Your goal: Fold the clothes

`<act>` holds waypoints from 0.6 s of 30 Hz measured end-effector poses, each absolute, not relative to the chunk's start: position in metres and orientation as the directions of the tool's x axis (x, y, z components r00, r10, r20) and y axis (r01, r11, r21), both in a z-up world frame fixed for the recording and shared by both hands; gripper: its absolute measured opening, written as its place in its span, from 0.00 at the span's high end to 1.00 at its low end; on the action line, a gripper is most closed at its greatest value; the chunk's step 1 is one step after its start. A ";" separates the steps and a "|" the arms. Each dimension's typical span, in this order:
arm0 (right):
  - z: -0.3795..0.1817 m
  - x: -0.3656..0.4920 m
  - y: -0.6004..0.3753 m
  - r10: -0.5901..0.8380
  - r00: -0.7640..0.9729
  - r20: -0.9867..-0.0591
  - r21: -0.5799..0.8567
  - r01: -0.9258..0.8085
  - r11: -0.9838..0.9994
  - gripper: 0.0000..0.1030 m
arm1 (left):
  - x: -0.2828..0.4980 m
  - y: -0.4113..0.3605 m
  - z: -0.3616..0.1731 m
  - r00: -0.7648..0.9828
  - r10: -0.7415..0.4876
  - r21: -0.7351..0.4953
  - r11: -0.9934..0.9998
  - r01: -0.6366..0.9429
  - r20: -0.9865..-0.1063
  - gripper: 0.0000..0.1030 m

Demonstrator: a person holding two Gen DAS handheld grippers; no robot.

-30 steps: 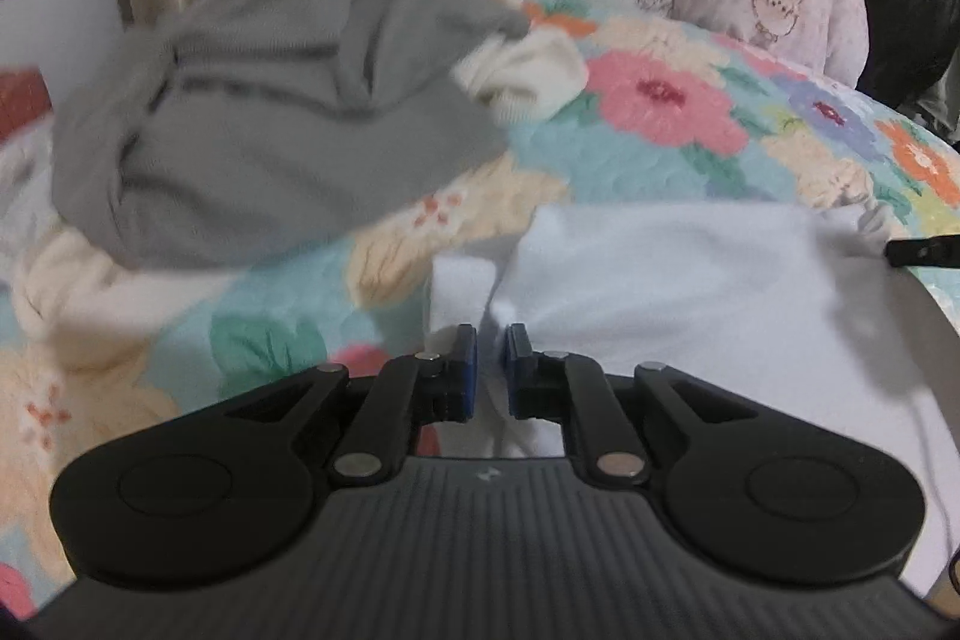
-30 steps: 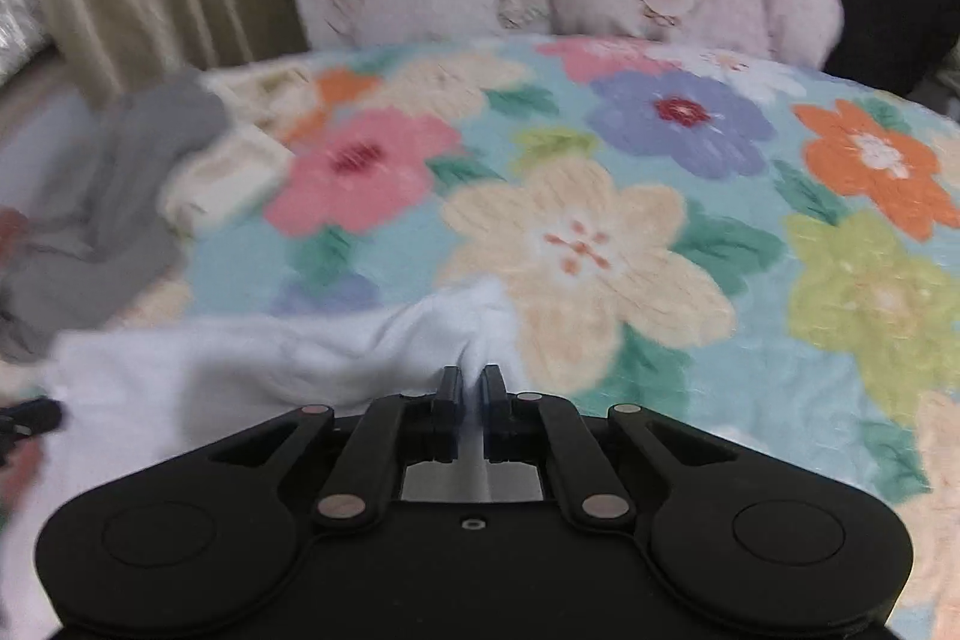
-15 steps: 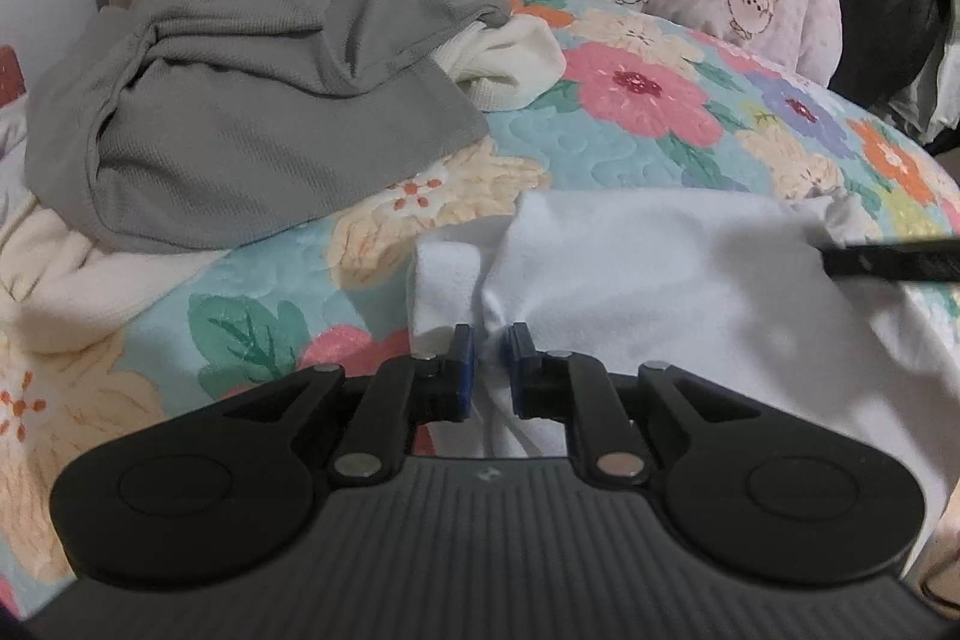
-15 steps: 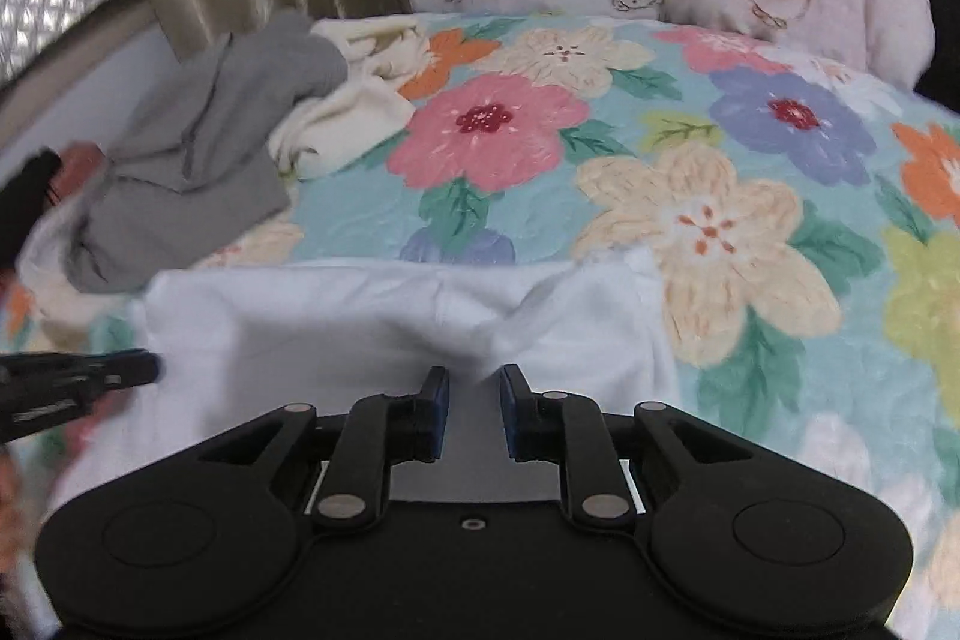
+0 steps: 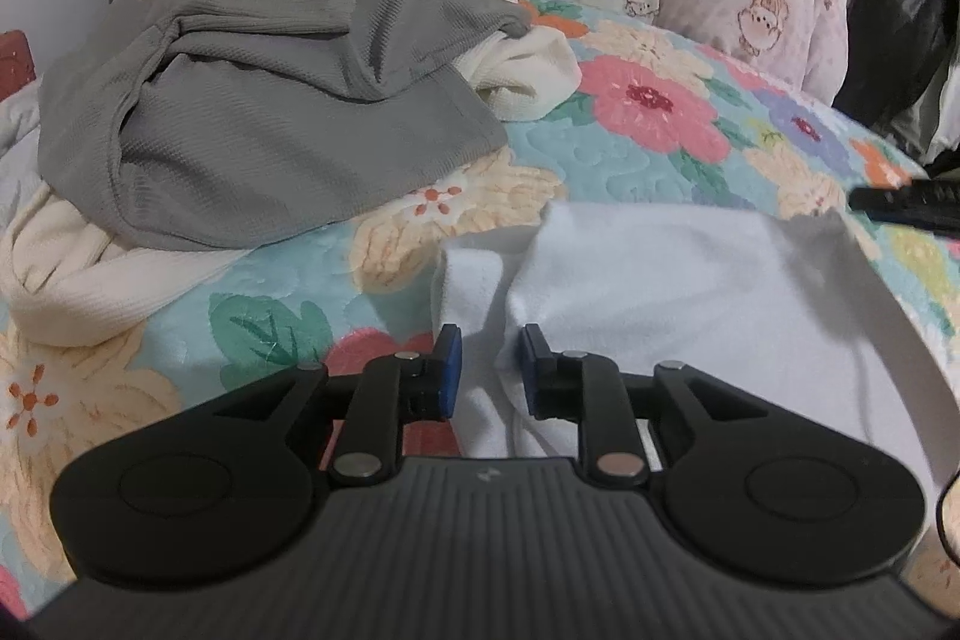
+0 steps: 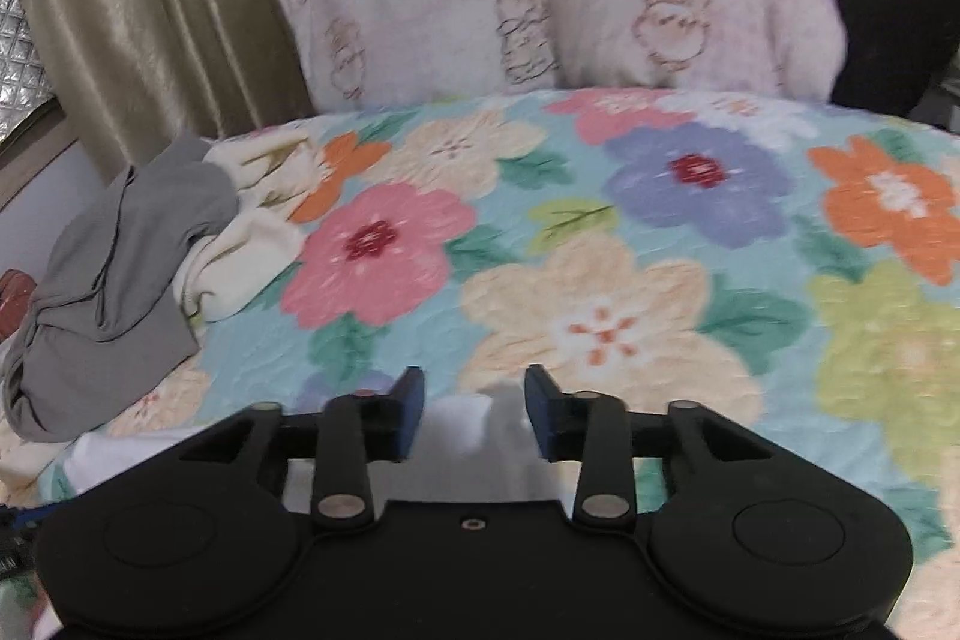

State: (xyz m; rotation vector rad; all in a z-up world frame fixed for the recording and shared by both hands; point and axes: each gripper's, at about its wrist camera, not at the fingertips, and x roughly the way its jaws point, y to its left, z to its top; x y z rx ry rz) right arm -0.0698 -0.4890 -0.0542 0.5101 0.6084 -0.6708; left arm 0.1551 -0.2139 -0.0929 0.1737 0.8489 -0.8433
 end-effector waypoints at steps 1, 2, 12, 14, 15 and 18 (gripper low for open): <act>-0.056 -0.075 -0.490 -0.398 0.637 -0.660 0.248 0.685 0.685 0.58 | 0.156 -0.214 -0.094 0.368 -0.587 -0.182 0.673 0.717 -0.721 0.77; -0.058 -0.079 -0.491 -0.376 0.649 -0.661 0.263 0.670 0.695 0.56 | 0.156 -0.213 -0.096 0.369 -0.586 -0.181 0.674 0.716 -0.721 0.73; -0.066 -0.082 -0.465 -0.409 0.678 -0.611 0.150 0.607 0.781 0.97 | 0.155 -0.210 -0.098 0.380 -0.582 -0.171 0.678 0.715 -0.719 0.72; -0.050 -0.087 -0.455 -0.508 0.659 -0.555 0.068 0.645 0.761 1.00 | 0.154 -0.209 -0.099 0.387 -0.577 -0.160 0.680 0.715 -0.719 0.72; -0.050 -0.089 -0.459 -0.528 0.636 -0.562 0.050 0.664 0.746 1.00 | 0.153 -0.210 -0.101 0.388 -0.573 -0.155 0.680 0.716 -0.721 0.72; -0.058 -0.097 -0.486 -0.500 0.600 -0.624 0.111 0.702 0.704 1.00 | 0.153 -0.209 -0.101 0.384 -0.564 -0.160 0.688 0.708 -0.731 0.72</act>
